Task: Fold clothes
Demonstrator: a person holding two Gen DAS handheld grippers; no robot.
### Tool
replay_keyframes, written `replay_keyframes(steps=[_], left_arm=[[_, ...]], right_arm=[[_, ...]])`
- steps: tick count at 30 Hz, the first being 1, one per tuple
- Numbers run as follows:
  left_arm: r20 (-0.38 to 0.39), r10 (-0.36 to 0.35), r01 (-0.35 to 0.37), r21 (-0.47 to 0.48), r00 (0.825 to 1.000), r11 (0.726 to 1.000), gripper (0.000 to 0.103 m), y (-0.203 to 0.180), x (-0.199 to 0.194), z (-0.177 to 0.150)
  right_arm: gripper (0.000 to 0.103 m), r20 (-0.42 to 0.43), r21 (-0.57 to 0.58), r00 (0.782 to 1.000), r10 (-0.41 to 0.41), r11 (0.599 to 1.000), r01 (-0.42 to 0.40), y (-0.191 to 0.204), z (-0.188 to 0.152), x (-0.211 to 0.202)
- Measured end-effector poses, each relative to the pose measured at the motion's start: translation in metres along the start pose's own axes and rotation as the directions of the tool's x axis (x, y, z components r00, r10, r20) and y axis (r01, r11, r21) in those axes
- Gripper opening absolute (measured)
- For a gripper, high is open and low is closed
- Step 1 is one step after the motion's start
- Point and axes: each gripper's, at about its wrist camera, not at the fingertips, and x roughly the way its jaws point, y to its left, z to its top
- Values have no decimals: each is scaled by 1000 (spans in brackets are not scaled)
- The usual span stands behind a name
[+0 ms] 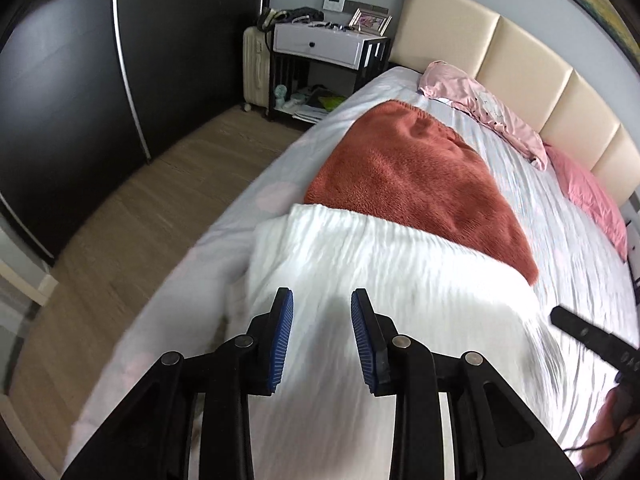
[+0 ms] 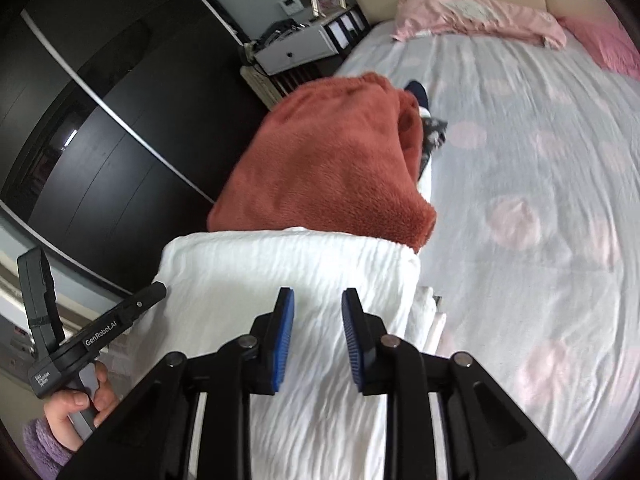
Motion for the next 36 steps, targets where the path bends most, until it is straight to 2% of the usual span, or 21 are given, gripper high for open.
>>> replay_keyframes(steps=[4, 7, 12, 15, 17, 19, 20, 21, 29, 36], left_arm=[[37, 94, -97, 88, 995, 991, 33, -20, -55, -13], [90, 133, -144, 126, 987, 982, 36, -40, -96, -25], [163, 163, -186, 139, 973, 973, 53, -65, -153, -48], [193, 175, -201, 122, 965, 972, 61, -76, -178, -61], [208, 178, -205, 113, 962, 972, 63, -84, -192, -70], [220, 184, -212, 112, 958, 971, 69, -93, -203, -78], [229, 189, -218, 109, 955, 970, 77, -97, -207, -83], [240, 194, -224, 105, 951, 969, 81, -100, -212, -88], [251, 240, -265, 68, 938, 962, 81, -125, -225, -130], [240, 254, -264, 7, 937, 965, 82, -138, -219, -167]], right_arm=[[25, 35, -73, 999, 2, 997, 1, 23, -9, -44], [25, 59, -122, 998, 32, 992, -24, 41, -19, -79], [26, 109, -220, 992, 61, 975, -36, 63, -41, -134], [43, 139, -253, 987, 77, 967, -40, 69, -54, -164], [55, 147, -251, 985, 85, 967, -46, 66, -61, -179], [61, 142, -248, 986, 91, 967, -54, 62, -67, -190], [66, 138, -247, 986, 91, 968, -55, 60, -71, -196], [68, 135, -246, 987, 89, 968, -54, 58, -74, -200], [71, 158, -246, 986, 44, 969, -4, 35, -104, -219], [71, 159, -284, 987, 19, 958, 27, 22, -129, -221]])
